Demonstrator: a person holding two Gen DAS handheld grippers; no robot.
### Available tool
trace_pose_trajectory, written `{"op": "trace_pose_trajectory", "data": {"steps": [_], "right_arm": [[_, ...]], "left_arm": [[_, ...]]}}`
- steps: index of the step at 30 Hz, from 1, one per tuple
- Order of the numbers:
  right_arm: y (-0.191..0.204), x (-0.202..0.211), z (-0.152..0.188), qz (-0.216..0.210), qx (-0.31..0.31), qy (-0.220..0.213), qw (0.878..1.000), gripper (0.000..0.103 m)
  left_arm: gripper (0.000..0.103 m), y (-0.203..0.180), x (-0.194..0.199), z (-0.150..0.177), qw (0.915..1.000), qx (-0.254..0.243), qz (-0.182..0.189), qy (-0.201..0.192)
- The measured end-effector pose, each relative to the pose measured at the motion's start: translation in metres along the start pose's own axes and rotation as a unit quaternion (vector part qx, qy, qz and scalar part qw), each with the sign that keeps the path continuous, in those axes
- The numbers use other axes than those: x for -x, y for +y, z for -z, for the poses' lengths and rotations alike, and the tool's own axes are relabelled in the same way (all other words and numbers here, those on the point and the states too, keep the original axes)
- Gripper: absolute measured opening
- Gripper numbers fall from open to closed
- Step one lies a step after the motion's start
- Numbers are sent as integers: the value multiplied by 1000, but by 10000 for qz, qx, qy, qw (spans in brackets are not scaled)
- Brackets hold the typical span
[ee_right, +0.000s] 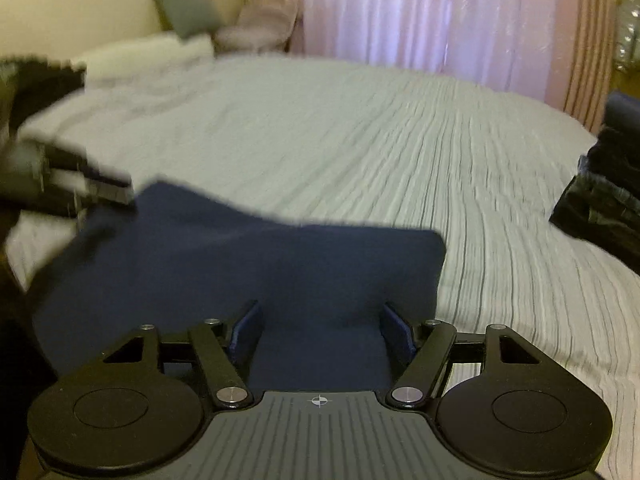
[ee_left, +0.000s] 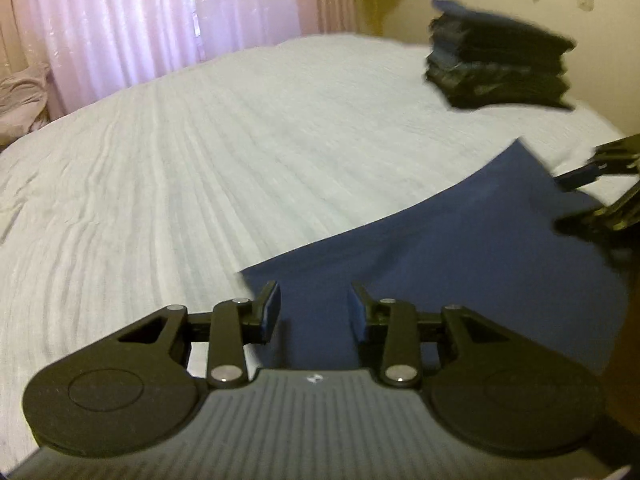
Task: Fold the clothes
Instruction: 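Press the folded top flat with the right gripper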
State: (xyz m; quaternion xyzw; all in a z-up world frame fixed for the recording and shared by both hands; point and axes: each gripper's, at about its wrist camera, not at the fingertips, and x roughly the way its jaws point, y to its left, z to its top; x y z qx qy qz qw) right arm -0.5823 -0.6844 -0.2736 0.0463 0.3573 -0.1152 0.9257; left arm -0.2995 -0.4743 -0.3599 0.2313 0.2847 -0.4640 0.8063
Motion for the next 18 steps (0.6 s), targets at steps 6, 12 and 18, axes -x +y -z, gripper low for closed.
{"op": "trace_pose_trajectory", "data": {"steps": [6, 12, 18], "right_arm": [[-9, 24, 6, 50, -471, -260, 9985, 68], [18, 61, 24, -419, -875, -766, 9923, 68], [51, 49, 54, -579, -574, -545, 9952, 68]], "left_arm": [[31, 15, 8, 15, 9997, 203, -50, 115], [31, 11, 63, 42, 9977, 550, 129, -378], [33, -27, 73, 82, 9986, 309, 406, -143]]}}
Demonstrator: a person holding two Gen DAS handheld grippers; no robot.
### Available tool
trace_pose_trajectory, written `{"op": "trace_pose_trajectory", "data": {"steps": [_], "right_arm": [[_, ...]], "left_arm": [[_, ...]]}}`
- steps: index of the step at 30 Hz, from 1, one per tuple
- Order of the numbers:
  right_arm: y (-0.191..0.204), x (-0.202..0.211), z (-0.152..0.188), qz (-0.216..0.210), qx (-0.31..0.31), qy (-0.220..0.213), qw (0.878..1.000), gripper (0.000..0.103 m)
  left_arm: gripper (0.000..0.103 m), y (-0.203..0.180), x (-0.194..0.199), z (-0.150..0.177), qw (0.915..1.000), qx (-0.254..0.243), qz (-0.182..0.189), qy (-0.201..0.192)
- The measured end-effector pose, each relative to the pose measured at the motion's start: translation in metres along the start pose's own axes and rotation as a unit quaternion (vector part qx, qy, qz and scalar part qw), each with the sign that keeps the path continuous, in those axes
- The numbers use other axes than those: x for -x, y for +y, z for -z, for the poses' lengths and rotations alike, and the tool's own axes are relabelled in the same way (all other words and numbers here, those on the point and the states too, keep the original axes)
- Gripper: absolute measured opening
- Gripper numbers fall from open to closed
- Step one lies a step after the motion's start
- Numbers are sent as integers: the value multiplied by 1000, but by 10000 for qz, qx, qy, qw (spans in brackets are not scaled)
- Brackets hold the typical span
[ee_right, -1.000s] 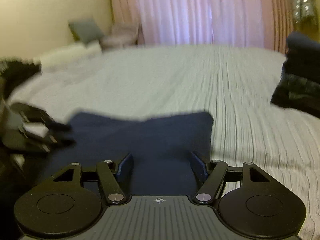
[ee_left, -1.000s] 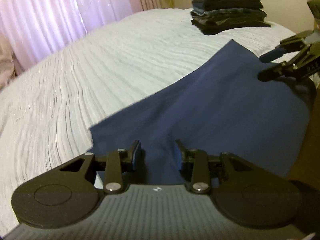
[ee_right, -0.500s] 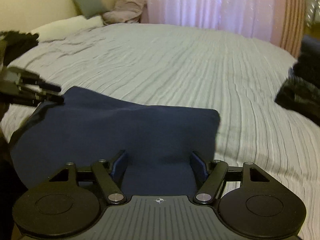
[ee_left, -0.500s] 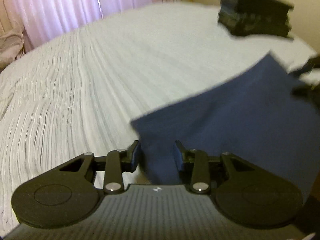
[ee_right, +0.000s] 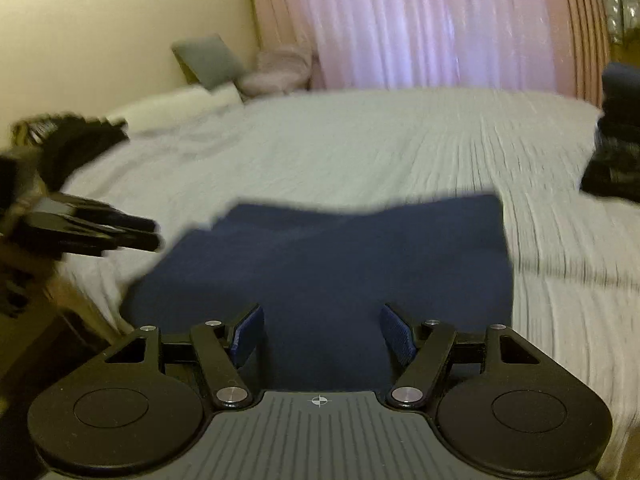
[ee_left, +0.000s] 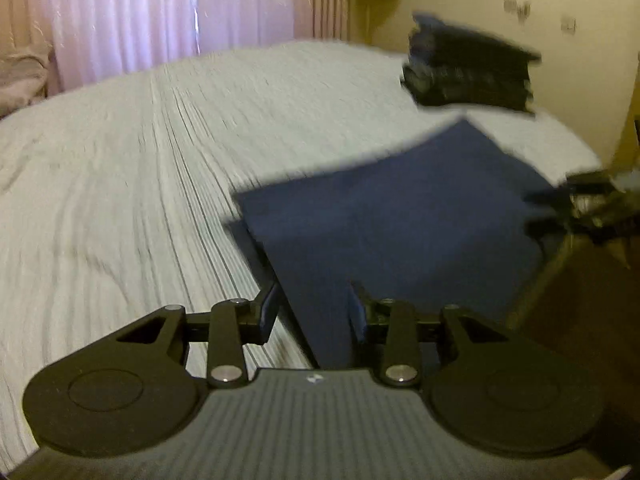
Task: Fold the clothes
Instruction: 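Press the folded top flat with the right gripper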
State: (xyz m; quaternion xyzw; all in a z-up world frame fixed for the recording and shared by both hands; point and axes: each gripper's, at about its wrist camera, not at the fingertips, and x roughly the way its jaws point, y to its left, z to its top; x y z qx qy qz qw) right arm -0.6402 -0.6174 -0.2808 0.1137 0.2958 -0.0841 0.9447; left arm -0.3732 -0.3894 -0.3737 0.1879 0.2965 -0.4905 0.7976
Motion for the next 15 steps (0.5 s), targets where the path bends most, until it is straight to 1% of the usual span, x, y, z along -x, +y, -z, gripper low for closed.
{"op": "trace_pose_trajectory", "data": {"steps": [4, 7, 9, 11, 12, 13, 15], "right_arm": [[-1, -1, 9, 156, -35, 88, 9998, 68], [1, -1, 11, 201, 152, 139, 9996, 68], [0, 0, 14, 199, 181, 135, 9995, 68], [1, 0, 11, 274, 164, 144, 9994, 68], [3, 4, 10, 346, 141, 97, 9993, 68], [5, 8, 9, 418, 113, 30, 9991, 68], [6, 10, 9, 470, 88, -2, 9989, 68]], "left_arm": [[32, -19, -16, 22, 9987, -345, -201, 322], [32, -21, -14, 26, 9990, -242, -225, 315], [32, -24, -3, 21, 9986, -311, -357, 240], [32, -33, 9, 16, 9976, -499, -479, 43], [35, -39, 15, 12, 9969, -638, -447, -66], [41, -45, 18, 9, 9961, -771, -391, -152], [43, -56, 15, 0, 9948, -951, -295, -235]]}}
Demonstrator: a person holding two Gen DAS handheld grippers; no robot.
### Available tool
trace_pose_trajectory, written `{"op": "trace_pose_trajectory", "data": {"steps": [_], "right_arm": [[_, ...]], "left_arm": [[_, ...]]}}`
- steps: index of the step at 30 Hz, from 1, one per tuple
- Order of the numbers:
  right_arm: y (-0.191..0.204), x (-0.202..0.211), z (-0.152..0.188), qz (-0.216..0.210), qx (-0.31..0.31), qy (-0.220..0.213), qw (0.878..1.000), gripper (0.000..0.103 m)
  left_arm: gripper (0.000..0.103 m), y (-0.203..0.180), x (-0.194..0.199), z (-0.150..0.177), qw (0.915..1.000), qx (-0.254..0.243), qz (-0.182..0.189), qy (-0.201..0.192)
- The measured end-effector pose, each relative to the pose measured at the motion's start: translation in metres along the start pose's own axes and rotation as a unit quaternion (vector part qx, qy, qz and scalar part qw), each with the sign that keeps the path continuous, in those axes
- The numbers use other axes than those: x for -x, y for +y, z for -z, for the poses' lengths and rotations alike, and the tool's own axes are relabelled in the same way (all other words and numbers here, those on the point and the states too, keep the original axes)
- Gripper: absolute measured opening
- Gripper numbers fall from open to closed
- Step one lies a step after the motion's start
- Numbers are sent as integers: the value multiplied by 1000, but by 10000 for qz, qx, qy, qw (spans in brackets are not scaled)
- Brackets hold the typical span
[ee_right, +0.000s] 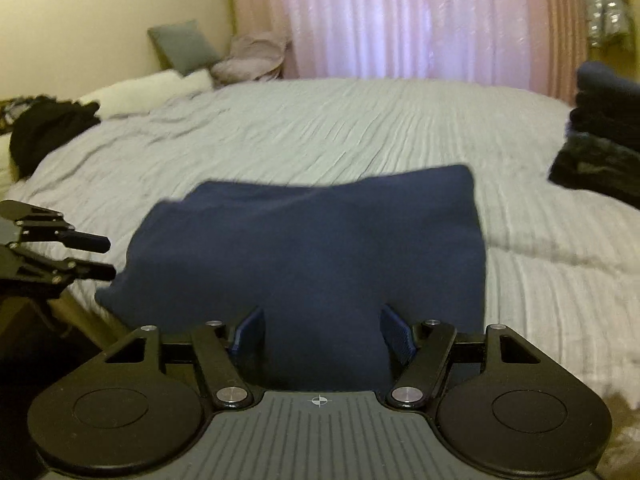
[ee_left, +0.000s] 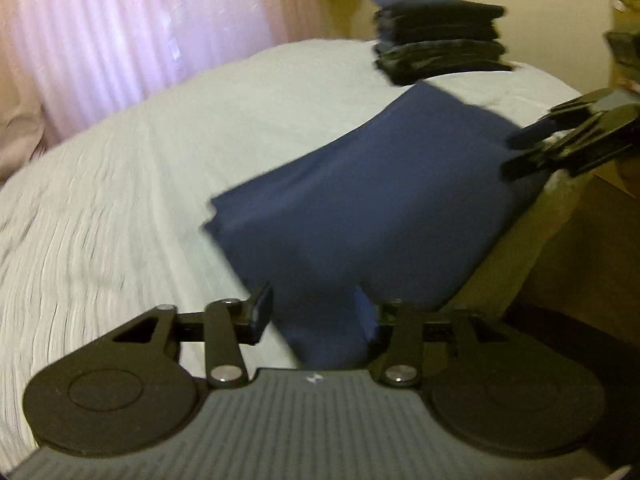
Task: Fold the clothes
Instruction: 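Press the folded top flat with the right gripper, then grasp the folded navy top's sides with both grippers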
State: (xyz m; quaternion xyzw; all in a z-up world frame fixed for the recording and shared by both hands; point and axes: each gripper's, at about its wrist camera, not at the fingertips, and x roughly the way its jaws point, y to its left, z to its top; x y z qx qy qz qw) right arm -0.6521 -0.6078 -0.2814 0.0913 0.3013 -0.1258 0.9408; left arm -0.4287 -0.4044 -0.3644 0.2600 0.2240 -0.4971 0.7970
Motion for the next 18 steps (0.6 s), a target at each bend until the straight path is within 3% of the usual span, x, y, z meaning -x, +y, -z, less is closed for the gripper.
{"op": "trace_pose_trajectory", "data": {"steps": [8, 18], "right_arm": [[-3, -7, 8, 14, 54, 40, 10000, 68], [-2, -11, 7, -14, 300, 185, 9994, 68]], "left_arm": [[40, -29, -43, -15, 9983, -428, 13, 392], [40, -34, -47, -9, 9984, -368, -33, 433]]}}
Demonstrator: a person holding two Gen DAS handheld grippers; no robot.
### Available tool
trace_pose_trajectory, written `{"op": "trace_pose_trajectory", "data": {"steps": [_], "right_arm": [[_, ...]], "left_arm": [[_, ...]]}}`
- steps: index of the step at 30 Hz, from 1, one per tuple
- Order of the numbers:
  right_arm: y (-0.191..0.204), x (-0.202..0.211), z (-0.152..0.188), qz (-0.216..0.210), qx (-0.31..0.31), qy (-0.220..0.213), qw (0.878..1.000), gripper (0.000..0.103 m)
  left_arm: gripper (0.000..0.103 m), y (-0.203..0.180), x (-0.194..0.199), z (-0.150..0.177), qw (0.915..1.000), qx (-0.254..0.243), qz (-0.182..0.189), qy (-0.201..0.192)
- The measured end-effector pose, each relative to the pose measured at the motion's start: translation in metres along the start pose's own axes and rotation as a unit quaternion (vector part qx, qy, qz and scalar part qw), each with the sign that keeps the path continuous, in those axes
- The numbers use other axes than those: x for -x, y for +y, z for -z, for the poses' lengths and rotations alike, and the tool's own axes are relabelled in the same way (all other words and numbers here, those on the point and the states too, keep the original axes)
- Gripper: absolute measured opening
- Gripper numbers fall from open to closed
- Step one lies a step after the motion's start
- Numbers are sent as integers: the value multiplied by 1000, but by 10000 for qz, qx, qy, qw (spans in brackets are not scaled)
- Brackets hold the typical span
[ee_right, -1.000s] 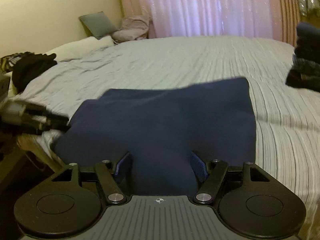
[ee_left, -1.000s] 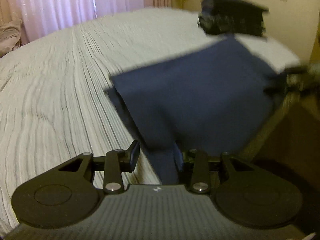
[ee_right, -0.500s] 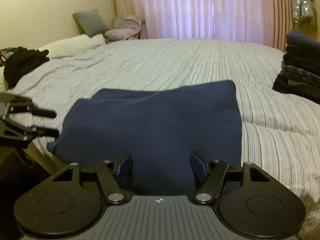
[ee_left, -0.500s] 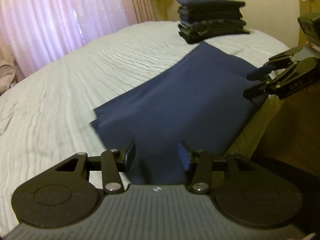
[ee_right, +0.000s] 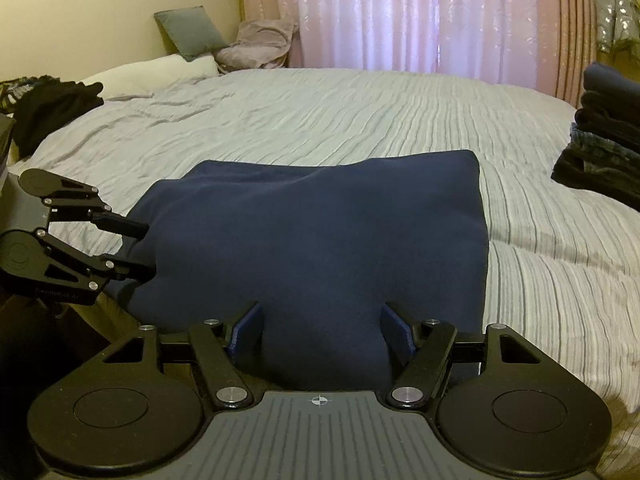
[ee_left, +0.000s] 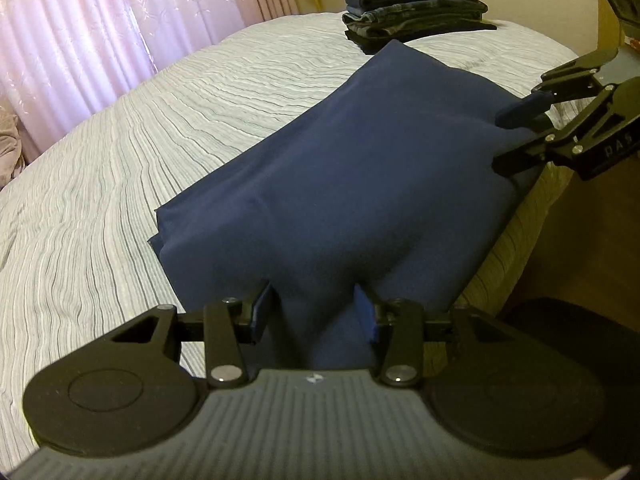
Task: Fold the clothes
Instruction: 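Grasp the folded navy top's sides with both grippers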
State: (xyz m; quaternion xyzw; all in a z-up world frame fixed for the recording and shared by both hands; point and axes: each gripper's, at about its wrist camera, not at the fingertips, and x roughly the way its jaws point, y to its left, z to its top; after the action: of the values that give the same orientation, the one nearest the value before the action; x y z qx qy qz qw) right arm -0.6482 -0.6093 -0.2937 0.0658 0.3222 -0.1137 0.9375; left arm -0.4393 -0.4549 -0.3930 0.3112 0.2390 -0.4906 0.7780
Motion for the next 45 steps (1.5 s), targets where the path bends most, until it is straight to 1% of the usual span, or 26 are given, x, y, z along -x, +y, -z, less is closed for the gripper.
{"op": "trace_pose_trajectory", "data": {"steps": [4, 6, 9, 11, 13, 14, 15, 16, 18, 21, 23, 25, 26, 28, 29, 31, 32, 34, 35, 36, 38, 39, 40, 41, 44, 45], "right_arm": [[3, 1, 0, 26, 226, 91, 9997, 68], [7, 2, -1, 60, 499, 214, 9985, 68], [19, 4, 1, 254, 1262, 438, 9907, 68], [28, 6, 7, 507, 1879, 560, 9793, 68], [38, 9, 18, 947, 2702, 572, 9564, 69], [43, 10, 25, 1158, 3087, 545, 9425, 69], [46, 12, 32, 1329, 3450, 494, 9278, 69], [48, 13, 39, 1429, 3740, 443, 9153, 69], [49, 11, 50, 1477, 4105, 440, 8987, 69], [51, 1, 61, 1542, 4534, 516, 8764, 69], [55, -9, 67, 1606, 4887, 502, 8561, 69], [59, -18, 73, 1674, 5258, 462, 8327, 69], [60, -22, 75, 1683, 5384, 444, 8245, 69], [61, -30, 77, 1689, 5589, 411, 8108, 69], [61, -32, 77, 1697, 5648, 387, 8067, 69], [59, -32, 74, 1730, 5616, 295, 8086, 69], [57, -29, 72, 1760, 5549, 215, 8128, 69], [54, -26, 70, 1816, 5387, 77, 8227, 69], [53, -27, 72, 1816, 5378, 91, 8233, 69], [53, -30, 75, 1821, 5446, 135, 8186, 69], [56, -38, 85, 1912, 5710, 149, 7982, 69], [56, -42, 90, 1963, 5843, 132, 7873, 69], [56, -45, 93, 1993, 5919, 106, 7809, 69], [54, -47, 93, 2018, 5934, 64, 7792, 69], [44, -51, 93, 2092, 5945, -95, 7764, 98], [39, -52, 92, 2114, 5967, -161, 7739, 99]], "left_arm": [[40, -1, 0, 1, 10000, -42, -28, -2], [41, -2, 0, 2, 10000, -78, -45, -8], [44, -6, 5, 4, 9991, -358, -221, -65], [46, -12, 10, 6, 9973, -607, -390, -138], [50, -23, 21, 11, 9925, -1002, -617, -330], [51, -31, 26, 14, 9890, -1257, -627, -463], [58, -39, 32, 18, 9847, -1512, -636, -595], [69, -47, 37, 21, 9795, -1765, -644, -727], [78, -66, 41, 29, 9668, -2306, -643, -891], [79, -94, 30, 37, 9441, -3093, -725, -884], [79, -108, 17, 40, 9307, -3455, -871, -829], [79, -116, 4, 39, 9201, -3684, -1080, -774], [79, -119, -3, 37, 9158, -3758, -1196, -758], [78, -120, -9, 32, 9140, -3761, -1320, -762], [78, -119, -11, 30, 9137, -3746, -1375, -771], [78, -117, -12, 24, 9140, -3693, -1467, -817], [78, -115, -13, 22, 9139, -3680, -1495, -836], [80, -113, -19, 20, 9101, -3768, -1535, -792], [80, -114, -24, 19, 9072, -3854, -1526, -715], [80, -115, -30, 19, 9040, -3942, -1532, -625], [78, -117, -40, 20, 8984, -4077, -1575, -443], [78, -116, -43, 19, 8993, -4060, -1570, -420], [78, -116, -46, 18, 9003, -4043, -1564, -397], [78, -113, -48, 17, 9018, -4013, -1554, -381], [78, -110, -49, 15, 9068, -3923, -1498, -365], [78, -111, -49, 15, 9071, -3915, -1501, -363]]}}
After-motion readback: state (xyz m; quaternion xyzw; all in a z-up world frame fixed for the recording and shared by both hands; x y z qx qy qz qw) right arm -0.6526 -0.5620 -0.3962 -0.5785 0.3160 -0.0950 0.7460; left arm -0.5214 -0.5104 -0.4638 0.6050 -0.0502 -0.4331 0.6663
